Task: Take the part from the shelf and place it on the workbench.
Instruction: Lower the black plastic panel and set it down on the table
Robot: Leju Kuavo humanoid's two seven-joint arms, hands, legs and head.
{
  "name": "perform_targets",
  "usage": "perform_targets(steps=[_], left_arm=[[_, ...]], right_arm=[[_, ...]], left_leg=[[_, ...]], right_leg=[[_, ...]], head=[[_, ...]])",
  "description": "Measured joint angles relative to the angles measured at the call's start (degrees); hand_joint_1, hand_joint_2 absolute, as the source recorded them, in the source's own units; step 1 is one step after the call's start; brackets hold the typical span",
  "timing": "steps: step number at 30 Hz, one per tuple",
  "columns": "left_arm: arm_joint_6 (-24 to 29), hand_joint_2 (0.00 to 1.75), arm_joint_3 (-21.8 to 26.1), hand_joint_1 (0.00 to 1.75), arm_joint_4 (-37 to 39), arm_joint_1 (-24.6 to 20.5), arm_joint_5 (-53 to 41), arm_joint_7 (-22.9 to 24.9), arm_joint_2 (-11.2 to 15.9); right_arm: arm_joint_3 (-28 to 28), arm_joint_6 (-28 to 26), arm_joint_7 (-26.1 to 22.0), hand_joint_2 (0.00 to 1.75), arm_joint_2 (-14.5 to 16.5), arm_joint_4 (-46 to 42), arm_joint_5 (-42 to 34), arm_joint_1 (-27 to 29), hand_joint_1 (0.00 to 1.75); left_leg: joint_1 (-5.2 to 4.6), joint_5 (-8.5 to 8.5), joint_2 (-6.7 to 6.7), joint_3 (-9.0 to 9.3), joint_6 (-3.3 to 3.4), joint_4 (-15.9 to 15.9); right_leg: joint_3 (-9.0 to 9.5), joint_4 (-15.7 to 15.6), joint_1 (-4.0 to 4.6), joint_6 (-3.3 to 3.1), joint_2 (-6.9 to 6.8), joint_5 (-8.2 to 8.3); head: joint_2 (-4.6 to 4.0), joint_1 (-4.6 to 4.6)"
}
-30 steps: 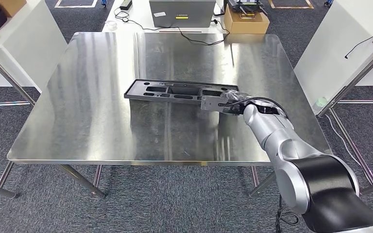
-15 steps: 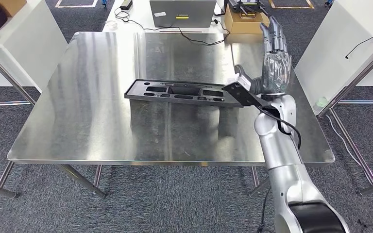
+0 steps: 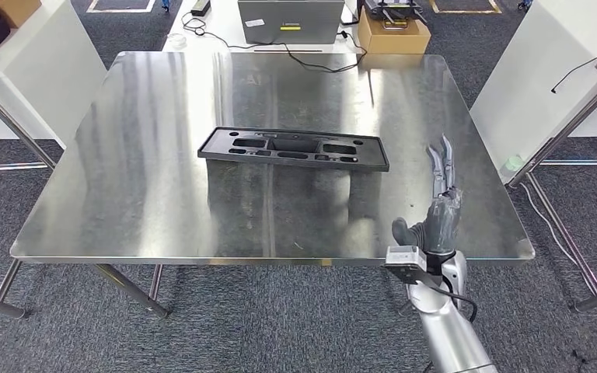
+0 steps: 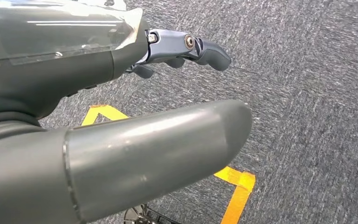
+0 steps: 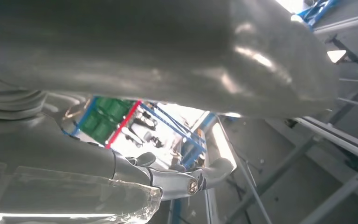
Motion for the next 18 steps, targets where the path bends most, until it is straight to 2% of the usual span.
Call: perform_targets(steps=[4, 10, 14, 18], left_arm=[[0.3, 0.0, 0.5, 0.0, 0.0, 0.0, 0.0, 0.1, -0.1], [2.6, 0.0, 1.6, 0.0, 0.0, 0.1, 0.5, 0.9, -0.3], [4.0, 0.0, 2.5, 0.0, 0.0, 0.2, 0.9, 1.3, -0.5], [4.0, 0.0, 3.2, 0.0, 0.0, 0.2, 0.9, 1.4, -0.8]], right_arm=[[0.4, 0.9, 0.0, 0.0, 0.0, -1.0, -1.0, 1.3, 0.0], [0.8, 8.3, -1.4, 0.0, 0.5, -3.2, -9.4, 7.2, 0.0], [1.6, 10.2, -1.5, 0.0, 0.8, -3.8, -9.1, 12.6, 0.0], [2.8, 10.4, -1.5, 0.0, 0.8, -4.6, -7.2, 15.5, 0.0]], left_leg=[[0.0, 0.01, 0.0, 0.05, 0.01, 0.0], [-0.01, -0.14, -0.07, 0.22, 0.11, 0.0], [-0.02, -0.23, -0.04, 0.22, 0.06, 0.0], [-0.03, -0.31, -0.02, 0.22, 0.01, 0.0]], right_leg=[[0.0, 0.0, 0.0, -0.01, -0.01, -0.01], [0.07, 0.0, -0.01, 0.06, -0.04, -0.22], [0.22, 0.0, -0.01, 0.05, -0.03, -0.23], [0.18, 0.0, -0.06, 0.02, -0.01, -0.26]], head=[[0.0, 0.0], [0.0, 0.0], [0.0, 0.0], [0.0, 0.0]])
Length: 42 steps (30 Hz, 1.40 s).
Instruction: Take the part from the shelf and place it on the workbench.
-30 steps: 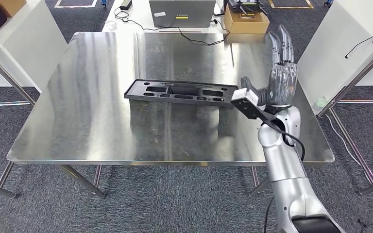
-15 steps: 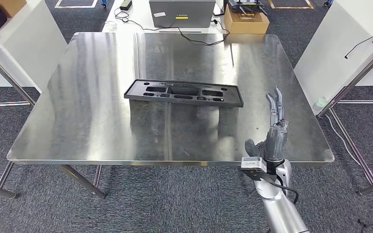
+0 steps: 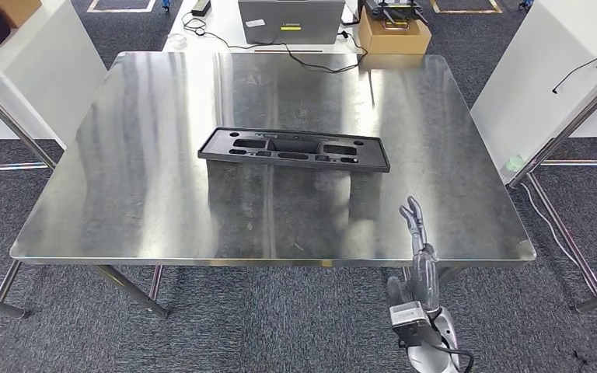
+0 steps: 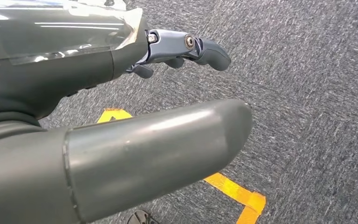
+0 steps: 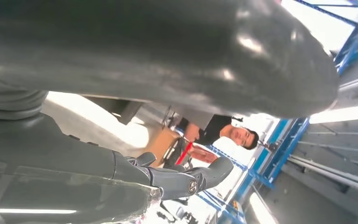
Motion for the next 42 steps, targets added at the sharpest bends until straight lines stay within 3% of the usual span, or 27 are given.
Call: perform_targets(steps=[8, 14, 16, 18, 20, 21, 22, 24, 25, 26, 29, 30, 32, 34, 35, 36, 37, 39, 40, 42], left_arm=[[-1.9, 0.0, 0.9, 0.0, 0.0, 0.0, 0.3, 2.0, 0.1], [-1.8, 0.0, 1.7, 0.0, 0.0, 0.1, 0.9, 3.2, 0.0], [-1.5, 0.0, 1.8, 0.0, 0.0, 0.1, 1.1, 3.4, -0.1], [-1.1, 0.0, 2.1, 0.0, 0.0, 0.1, 1.4, 3.6, -0.2], [-0.8, 0.0, 2.4, 0.0, 0.0, 0.1, 1.5, 4.0, -0.4], [-0.7, 0.0, 2.6, 0.0, 0.0, 0.1, 1.6, 4.2, -0.5], [-0.7, 0.0, 2.7, 0.0, 0.0, 0.1, 1.6, 4.4, -0.6], [-0.6, 0.0, 2.8, 0.0, 0.0, 0.1, 1.6, 4.7, -0.8], [-0.5, 0.0, 2.9, 0.0, 0.0, 0.1, 1.5, 4.8, -0.9], [-0.4, 0.0, 3.0, 0.0, 0.0, 0.1, 1.5, 4.9, -0.9], [-0.2, 0.0, 3.1, 0.0, 0.0, 0.1, 1.3, 5.0, -1.0], [-0.2, 0.0, 3.1, 0.0, 0.0, 0.1, 1.2, 5.0, -1.1], [-0.2, 0.0, 3.1, 0.0, 0.0, 0.1, 0.9, 5.2, -1.1], [-0.6, 0.0, 3.1, 0.0, 0.0, 0.1, 0.7, 5.2, -1.1], [-0.9, 0.0, 3.1, 0.0, 0.0, 0.1, 0.5, 5.2, -1.0], [-1.2, 0.0, 3.1, 0.0, 0.0, 0.1, 0.2, 5.2, -1.0], [-1.5, 0.0, 3.1, 0.0, 0.0, 0.1, 0.0, 5.2, -1.0], [-2.0, 0.0, 3.1, 0.0, 0.0, 0.1, -0.4, 5.2, -0.9], [-2.2, 0.0, 3.1, 0.0, 0.0, 0.0, -0.6, 5.1, -0.8], [-2.5, 0.0, 3.0, 0.0, 0.0, 0.0, -1.0, 5.1, -0.8]], right_arm=[[1.3, 0.7, 0.0, 0.0, 0.0, -4.1, 0.0, 2.9, 0.0], [2.7, 0.2, 0.0, 0.0, 0.6, -6.1, 1.2, 4.6, 0.0], [3.0, 0.2, 0.0, 0.0, 0.9, -6.4, 1.4, 4.8, 0.0], [3.3, 0.3, 0.0, 0.0, 1.2, -6.5, 1.6, 4.9, 0.0], [3.5, 0.5, 0.0, 0.0, 1.6, -6.5, 1.8, 4.9, 0.0], [3.6, 0.7, 0.0, 0.0, 1.8, -6.4, 1.9, 4.8, 0.0], [3.6, 0.7, 0.0, 0.0, 2.0, -6.4, 2.1, 4.8, 0.0], [3.6, 1.1, 0.0, 0.0, 2.4, -6.4, 2.2, 4.5, 0.0], [3.6, 1.3, 0.0, 0.0, 2.6, -6.4, 2.3, 4.3, 0.0], [3.6, 1.7, 0.0, 0.0, 2.7, -6.4, 2.3, 4.2, 0.0], [3.2, 2.8, 0.0, 0.0, 3.1, -6.4, 2.5, 3.9, 0.0], [3.0, 3.1, 0.0, 0.0, 3.2, -6.4, 2.5, 3.9, 0.0], [2.6, 3.5, 0.0, 0.0, 3.4, -6.3, 2.5, 3.7, 0.0], [2.2, 3.7, 0.0, 0.0, 3.5, -6.3, 2.5, 3.8, 0.0], [2.0, 3.7, 0.0, 0.0, 3.5, -6.3, 2.5, 4.0, 0.0], [1.7, 3.7, 0.0, 0.0, 3.6, -6.3, 2.5, 4.2, 0.0], [1.4, 3.7, 0.0, 0.0, 3.6, -6.3, 2.5, 4.6, 0.0], [0.8, 3.7, 0.0, 0.0, 3.6, -6.4, 2.5, 5.3, 0.0], [0.6, 3.7, 0.0, 0.0, 3.5, -6.5, 2.6, 5.6, 0.0], [0.3, 3.7, 0.1, 0.0, 3.6, -6.7, 2.9, 6.3, 0.0]], left_leg=[[-0.2, -0.36, -0.01, 0.06, 0.26, 0.2], [-0.1, -0.33, 0.1, 0.52, 1.32, 0.1], [0.3, 0.05, 0.27, 0.84, 1.79, -0.4], [0.37, 0.16, 0.38, 0.74, 1.94, -0.5], [0.34, 0.39, 0.42, 0.43, 1.89, -0.4], [0.35, 0.58, 0.4, 0.25, 1.78, -0.4], [0.38, 0.8, 0.36, 0.06, 1.61, -0.4], [0.42, 1.3, 0.24, -0.17, 1.07, -0.4], [0.39, 1.53, 0.19, -0.18, 0.73, -0.3], [0.37, 1.73, 0.14, -0.2, 0.41, -0.2], [0.58, 1.93, 0.07, -0.55, -0.7, 0.1], [0.75, 0.75, 0.12, -0.94, -1.12, 0.9], [1.15, -4.31, 0.23, -2.44, -1.92, 5.8], [1.46, -9.44, 0.3, -4.1, -2.62, 13.2], [1.63, -10.43, 0.33, -4.16, -2.87, 15.5], [1.83, -10.31, 0.36, -3.23, -3.02, 15.9], [2.03, -9.28, 0.39, -1.08, -3.11, 13.8], [2.32, -7.16, 0.35, 5.09, -3.12, 5.6], [2.27, -6.53, 0.23, 7.35, -2.88, 2.3], [1.92, -6.45, 0.03, 8.72, -2.23, -0.3]], right_leg=[[0.23, 0.0, -0.41, 0.32, 0.0, -0.18], [0.62, 0.3, -0.44, 1.03, 0.0, -0.78], [-0.62, 3.8, -0.28, 0.65, -0.01, -3.25], [-3.54, 11.2, -0.31, 0.09, -0.02, -7.3], [-5.12, 16.4, -0.35, 0.34, -0.02, -9.47], [-4.2, 15.8, -0.38, 0.76, -0.03, -9.18], [-2.1, 12.8, -0.44, 1.23, -0.03, -8.18], [3.53, 4.0, -0.48, 1.68, -0.01, -5.65], [5.08, 1.1, -0.37, 1.58, 0.04, -4.63], [5.75, -0.4, -0.25, 1.26, 0.11, -4.06], [4.88, -0.6, -0.37, -0.24, 0.12, -3.18], [4.59, -0.7, -0.57, -0.86, 0.02, -2.75], [3.8, -0.7, -0.85, -1.74, -0.19, -1.78], [2.91, -0.6, -0.82, -1.89, -0.29, -0.94], [2.45, -0.6, -0.82, -1.76, -0.33, -0.52], [2.01, -0.5, -0.84, -1.59, -0.35, -0.15], [1.59, -0.4, -0.89, -1.37, -0.37, 0.14], [1.01, -0.1, -0.9, -0.91, -0.36, 0.57], [0.82, 0.0, -0.84, -0.58, -0.37, 0.78], [0.54, 0.1, -0.67, 0.22, -0.36, 1.3]], head=[[0.0, 0.0], [0.0, -0.01], [0.0, 0.16], [0.0, 0.38], [0.0, 0.45], [0.0, 0.48], [0.0, 0.49], [0.0, 0.54], [0.0, 0.54], [0.0, 0.56], [0.0, 0.5], [0.0, 0.45], [0.0, 0.33], [0.0, 0.24], [0.0, 0.25], [0.0, 0.24], [0.0, 0.24], [0.0, 0.23], [0.0, 0.28], [0.0, 0.42]])
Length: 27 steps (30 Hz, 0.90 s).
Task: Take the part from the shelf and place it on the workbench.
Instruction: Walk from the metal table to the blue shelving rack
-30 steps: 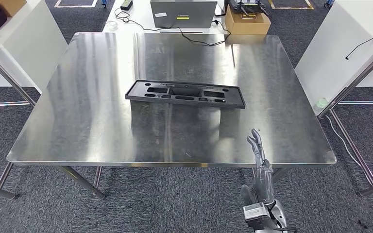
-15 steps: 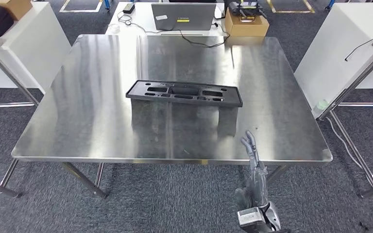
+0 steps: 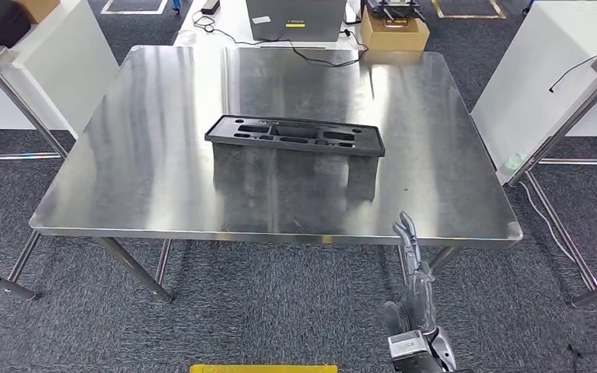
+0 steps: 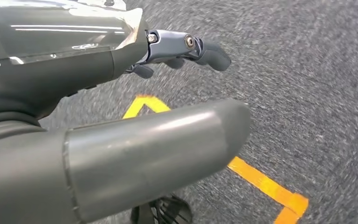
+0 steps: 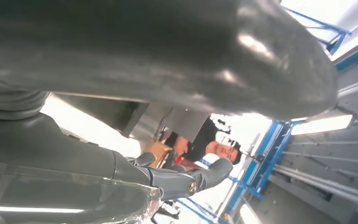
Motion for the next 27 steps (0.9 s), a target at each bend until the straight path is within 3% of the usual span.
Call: perform_targets(steps=[2, 3, 5, 7, 8, 9, 10, 11, 13, 15, 16, 18, 19, 21, 22, 23, 24, 25, 27], left_arm=[[-0.2, 0.0, -0.1, 0.0, 0.0, 0.0, -0.3, 0.0, 0.0], [-0.4, 0.0, -0.1, 0.0, 0.0, -0.1, -0.5, 0.0, 0.0], [-0.6, 0.0, -0.1, 0.0, 0.0, -0.1, -0.8, 0.0, -0.1], [-0.6, 0.0, -0.2, 0.0, 0.0, -0.1, -1.1, 0.2, -0.1], [-0.6, 0.0, -0.3, 0.0, 0.0, -0.1, -1.3, 0.3, -0.1], [-0.6, 0.0, -0.4, 0.0, 0.0, -0.1, -1.6, 0.5, -0.1], [-0.7, 0.0, -0.4, 0.0, 0.0, -0.1, -1.8, 0.6, -0.1], [-0.7, 0.0, -0.5, 0.0, 0.0, -0.1, -2.1, 0.7, -0.2], [-0.7, 0.0, -0.5, 0.0, 0.0, -0.2, -2.5, 0.7, -0.4], [-0.6, 0.0, -0.5, 0.0, 0.0, -0.2, -2.9, 0.8, -0.6], [-0.6, 0.0, -0.5, 0.0, 0.0, -0.2, -3.0, 0.8, -0.6], [-0.6, 0.0, -0.5, 0.0, 0.0, 0.0, -3.1, 0.8, -0.6], [-0.6, 0.0, -0.5, 0.0, 0.0, 0.1, -3.1, 0.8, -0.6], [-0.6, 0.0, -0.5, 0.0, 0.0, 0.2, -3.2, 0.8, -0.5], [-0.6, 0.0, -0.5, 0.0, 0.0, 0.2, -3.3, 0.9, -0.5], [-0.6, 0.0, -0.5, 0.0, 0.0, 0.2, -3.5, 0.9, -0.5], [-0.6, 0.0, -0.5, 0.0, 0.0, 0.2, -3.7, 0.9, -0.4], [-0.5, 0.0, -0.5, 0.0, 0.0, 0.2, -3.9, 0.9, -0.5], [-0.3, 0.0, -0.5, 0.0, 0.0, 0.2, -4.3, 1.0, -0.5]], right_arm=[[-0.3, 0.0, 0.2, 0.0, 0.0, -0.1, 0.7, 0.6, 0.0], [-0.5, 0.0, 0.5, 0.0, 0.0, -0.2, 1.1, 0.9, 0.0], [-1.0, 0.1, 1.0, 0.0, 0.0, -0.1, 1.5, 1.3, 0.0], [-1.3, 0.3, 1.9, 0.0, -0.1, 0.1, 2.2, 1.5, 0.0], [-1.5, 0.7, 2.7, 0.0, -0.1, 0.4, 2.6, 1.5, 0.0], [-1.7, 1.5, 3.7, 0.0, -0.1, 1.1, 2.9, 1.4, 0.0], [-2.0, 2.5, 4.6, 0.0, -0.1, 2.0, 2.8, 1.2, 0.0], [-2.3, 3.5, 5.3, 0.0, 0.0, 3.5, 2.8, 0.8, 0.0], [-3.2, 4.8, 6.4, 0.0, 0.3, 7.9, 3.4, -0.9, 0.0], [-4.3, 5.1, 6.5, 0.0, 0.9, 14.0, 4.0, -3.1, 0.0], [-4.8, 5.3, 6.1, 0.0, 1.2, 16.9, 3.9, -4.0, 0.0], [-5.6, 5.3, 5.5, 0.0, 1.7, 21.7, 3.7, -5.4, 0.0], [-5.8, 5.4, 5.3, 0.0, 2.0, 23.5, 3.6, -5.8, 0.0], [-6.3, 6.9, 5.5, 0.0, 2.5, 26.4, 2.3, -6.6, 0.0], [-6.7, 8.0, 5.9, 0.0, 2.8, 28.0, 1.3, -7.0, 0.0], [-7.2, 8.6, 6.5, 0.0, 3.1, 30.3, 0.7, -7.5, 0.0], [-7.8, 8.2, 7.2, 0.0, 3.3, 33.5, 0.7, -8.5, 0.0], [-8.5, 7.2, 7.9, 0.0, 3.5, 37.4, 1.1, -9.6, 0.0], [-10.2, 4.3, 10.1, 0.0, 3.6, 46.4, 2.4, -12.3, 0.0]], left_leg=[[-0.21, 0.61, 0.1, -0.62, 1.02, -0.1], [-0.25, 1.05, 0.2, -1.08, 1.67, -0.3], [-0.28, 2.13, 0.48, -2.31, 2.9, -0.6], [-0.6, 3.22, 0.65, -3.84, 3.38, -0.6], [-0.76, 3.82, 0.72, -4.66, 3.43, -0.5], [-0.91, 4.41, 0.77, -5.36, 3.44, -0.5], [-1.04, 4.97, 0.79, -5.96, 3.42, -0.5], [-1.18, 5.52, 0.77, -6.51, 3.37, -0.4], [-1.44, 6.58, 0.75, -7.27, 3.08, -0.4], [-1.5, 7.64, 0.8, -7.54, 2.55, -0.5], [-1.47, 8.17, 0.79, -7.58, 2.19, -0.7], [-1.28, 8.04, 0.61, -8.06, 1.49, -0.4], [-1.2, 6.53, 0.47, -8.59, 1.12, 0.6], [-0.89, 0.82, 0.31, -10.21, 0.43, 5.9], [-0.67, -1.81, 0.3, -11.0, 0.09, 9.6], [-0.44, -3.19, 0.32, -11.5, -0.25, 13.0], [-0.18, -3.03, 0.33, -11.39, -0.56, 15.1], [0.13, -1.7, 0.35, -10.45, -0.83, 15.4], [0.79, 1.18, 0.37, -5.88, -1.43, 10.0]], right_leg=[[-0.26, 0.0, 0.07, 0.87, 0.06, 0.4], [-0.73, 0.6, 0.07, 1.04, 0.13, -0.18], [-2.49, 4.7, 0.08, 0.57, 0.24, -3.89], [-4.81, 12.2, 0.08, 0.1, 0.29, -8.75], [-5.31, 15.3, 0.1, 0.29, 0.29, -9.94], [-4.96, 16.7, 0.13, 0.72, 0.29, -9.89], [-3.55, 16.0, 0.2, 1.23, 0.29, -8.8], [-1.03, 13.1, 0.34, 1.55, 0.29, -7.31], [5.47, 3.6, 0.87, 0.99, 0.29, -5.94], [8.88, -2.6, 1.38, -0.06, 0.3, -6.25], [9.0, -3.4, 1.53, -0.41, 0.28, -6.2], [8.17, -3.5, 0.81, -1.23, 0.17, -5.1], [7.63, -3.6, 0.46, -1.81, 0.08, -4.39], [6.25, -3.7, 0.15, -2.47, -0.09, -3.04], [5.53, -3.7, 0.17, -2.56, -0.16, -2.46], [4.89, -3.6, 0.17, -2.41, -0.24, -1.9], [4.18, -3.3, 0.13, -2.21, -0.31, -1.38], [3.44, -2.9, 0.03, -1.97, -0.36, -0.97], [1.81, -1.6, -0.22, -1.54, -0.41, -0.49]], head=[[0.0, 0.15], [0.0, 0.16], [0.0, 0.34], [0.0, 0.54], [0.0, 0.57], [0.0, 0.58], [0.0, 0.62], [0.0, 0.64], [0.0, 0.67], [0.0, 0.61], [0.0, 0.59], [0.0, 0.54], [0.0, 0.44], [0.0, 0.17], [0.0, 0.06], [0.0, 0.02], [0.0, -0.01], [0.0, -0.03], [0.0, -0.07]])
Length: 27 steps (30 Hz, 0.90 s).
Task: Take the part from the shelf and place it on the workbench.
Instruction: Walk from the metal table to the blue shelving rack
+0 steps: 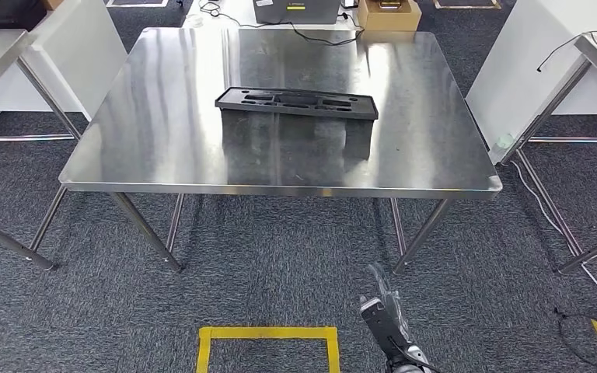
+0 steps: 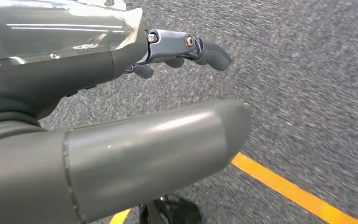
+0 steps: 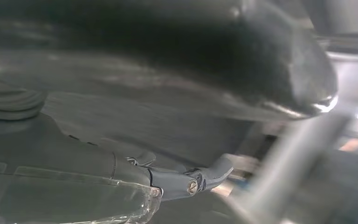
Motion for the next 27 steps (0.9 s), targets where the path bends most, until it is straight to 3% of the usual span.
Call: perform_targets(steps=[2, 3, 4, 6, 7, 9, 11, 12, 13, 14, 15, 16, 18, 19, 21, 22, 23, 24, 26, 27], left_arm=[[0.4, 0.0, 0.0, 0.0, 0.0, 0.0, -0.2, 0.3, -0.3], [0.6, 0.0, 0.1, 0.0, 0.0, 0.0, -0.3, 0.5, -0.4], [0.9, 0.0, 0.1, 0.0, 0.0, 0.0, -0.4, 0.7, -0.5], [1.6, 0.0, 0.2, 0.0, 0.0, 0.0, -0.7, 1.6, -0.7], [2.1, 0.0, 0.3, 0.0, 0.0, 0.0, -1.0, 2.3, -0.9], [2.9, 0.0, 0.3, 0.0, 0.0, 0.0, -2.0, 4.0, -1.1], [3.3, 0.0, 0.3, 0.0, 0.0, 0.1, -2.5, 5.4, -1.4], [3.5, 0.0, 0.4, 0.0, 0.0, 0.1, -2.6, 5.9, -1.6], [3.7, 0.0, 0.5, 0.0, 0.0, 0.1, -2.6, 6.4, -1.9], [3.9, 0.0, 0.5, 0.0, 0.0, 0.1, -2.5, 6.9, -2.1], [4.0, 0.0, 0.6, 0.0, 0.0, 0.1, -2.6, 7.5, -2.4], [4.2, 0.0, 0.6, 0.0, 0.0, 0.1, -2.7, 8.0, -2.6], [4.2, 0.0, 0.7, 0.0, 0.0, 0.1, -3.0, 8.4, -3.1], [4.1, 0.0, 0.7, 0.0, 0.0, 0.1, -3.1, 8.4, -3.2], [3.6, 0.0, 0.7, 0.0, 0.0, 0.2, -3.2, 8.3, -3.3], [3.4, 0.0, 0.8, 0.0, 0.0, 0.3, -3.3, 8.3, -3.3], [3.1, 0.0, 0.8, 0.0, 0.0, 0.4, -3.3, 8.2, -3.3], [2.9, 0.0, 0.8, 0.0, 0.0, 0.4, -3.4, 8.1, -3.3], [2.5, 0.0, 0.8, 0.0, 0.0, 0.5, -3.5, 7.8, -3.4], [2.4, 0.0, 0.8, 0.0, 0.0, 0.5, -3.5, 7.6, -3.3]], right_arm=[[-1.5, -2.5, 4.9, 0.0, 0.0, 8.7, 1.5, -2.4, 0.0], [-2.1, -3.4, 8.0, 0.0, 0.0, 12.3, 2.1, -3.2, 0.0], [-2.6, -3.9, 11.3, 0.0, -0.1, 15.6, 2.4, -3.7, 0.0], [-3.8, -3.4, 18.2, 0.0, -0.1, 21.0, 2.5, -4.0, 0.0], [-4.3, -2.9, 22.0, 0.0, -0.2, 23.4, 2.9, -3.9, 0.0], [-4.5, -1.9, 30.1, 0.0, -0.2, 27.3, 5.6, -3.4, 0.0], [-3.7, -0.9, 36.4, 0.0, -0.1, 30.4, 9.6, -2.6, 0.0], [-3.0, -0.4, 38.2, 0.0, -0.1, 31.5, 11.5, -2.3, 0.0], [-2.2, 0.1, 39.1, 0.0, -0.1, 32.5, 13.3, -2.0, 0.0], [-1.3, 0.6, 39.6, 0.0, 0.0, 33.3, 15.0, -1.8, 0.0], [-0.3, 0.8, 40.1, 0.0, 0.1, 33.8, 16.6, -1.8, 0.0], [0.7, 0.9, 40.6, 0.0, 0.2, 34.2, 17.8, -1.9, 0.0], [2.3, 0.5, 41.4, 0.0, 0.3, 34.7, 19.1, -2.3, 0.0], [2.8, 0.0, 41.6, 0.0, 0.4, 34.8, 19.2, -2.6, 0.0], [3.4, -1.1, 41.6, 0.0, 0.6, 35.2, 19.4, -3.2, 0.0], [3.6, -1.5, 41.6, 0.0, 0.7, 35.4, 19.5, -3.5, 0.0], [3.8, -1.9, 41.7, 0.0, 0.8, 35.5, 19.7, -3.8, 0.0], [3.9, -2.2, 41.7, 0.0, 0.8, 35.5, 19.8, -4.1, 0.0], [4.1, -2.8, 41.9, 0.0, 0.9, 35.6, 20.1, -4.5, 0.0], [4.2, -3.0, 42.0, 0.0, 0.9, 35.7, 20.3, -4.6, 0.0]], left_leg=[[0.14, -0.34, -0.27, 4.43, -0.3, -6.9], [0.03, -1.04, -0.44, 5.26, -0.15, -8.7], [-0.24, -1.23, -0.59, 5.31, 0.34, -9.2], [-0.54, -0.38, -0.44, 4.26, 1.94, -9.5], [-0.64, 0.26, -0.32, 3.59, 2.85, -9.7], [-0.74, 1.66, -0.09, 1.92, 4.11, -10.0], [-0.92, 3.03, 0.0, 0.25, 4.4, -9.9], [-0.99, 3.72, 0.07, -0.56, 4.36, -9.9], [-1.04, 4.42, 0.14, -1.37, 4.25, -9.8], [-1.06, 5.11, 0.21, -2.12, 4.1, -9.8], [-1.07, 5.82, 0.26, -2.91, 3.87, -9.7], [-1.15, 6.48, 0.29, -3.54, 3.59, -9.7], [-1.31, 7.76, 0.39, -4.09, 2.89, -9.7], [-1.33, 8.37, 0.46, -4.1, 2.5, -9.9], [-1.09, 9.23, 0.46, -4.26, 1.72, -10.3], [-0.93, 8.26, 0.38, -4.7, 1.41, -9.9], [-0.8, 6.03, 0.29, -5.33, 1.17, -8.4], [-0.67, 2.7, 0.18, -6.11, 0.99, -5.7], [-0.62, -3.18, 0.08, -7.47, 0.57, 2.1], [-0.59, -4.13, 0.04, -7.61, 0.39, 5.3]], right_leg=[[-1.51, 1.4, 0.15, 0.5, -0.04, 0.29], [-2.01, 1.8, 0.34, 0.89, -0.07, 0.54], [-2.35, 1.9, 0.5, 1.44, -0.08, 0.93], [-3.03, 2.0, 0.53, 2.49, -0.05, 1.26], [-3.75, 2.9, 0.45, 2.55, 0.03, 0.37], [-5.97, 8.0, 0.2, 1.8, 0.27, -4.1], [-7.88, 15.4, 0.18, 1.5, 0.43, -8.49], [-7.91, 17.7, 0.17, 1.88, 0.48, -9.02], [-7.08, 18.5, 0.18, 2.5, 0.5, -8.39], [-5.3, 17.2, 0.17, 3.17, 0.52, -7.0], [-2.48, 14.0, 0.12, 3.64, 0.53, -5.64], [0.99, 9.5, 0.15, 3.71, 0.57, -5.17], [6.05, 1.5, 0.48, 2.92, 0.75, -6.0], [6.95, -0.4, 0.76, 2.35, 0.81, -6.57], [6.22, -0.7, 0.66, 1.21, 0.73, -5.89], [5.62, -0.7, 0.47, 0.52, 0.63, -5.21], [4.89, -0.7, 0.21, -0.15, 0.52, -4.4], [4.09, -0.7, 0.01, -0.62, 0.41, -3.59], [2.48, -0.6, 0.23, -0.99, 0.21, -2.1], [1.68, -0.5, 0.3, -0.91, 0.11, -1.42]], head=[[0.0, -0.11], [0.0, -0.13], [0.0, -0.13], [0.0, -0.08], [0.0, -0.04], [0.0, 0.09], [0.0, 0.25], [0.0, 0.25], [0.0, 0.27], [0.0, 0.27], [0.0, 0.28], [0.0, 0.31], [0.0, 0.15], [0.0, 0.05], [0.0, -0.14], [0.0, -0.17], [0.0, -0.25], [0.0, -0.32], [0.0, -0.42], [0.0, -0.42]])
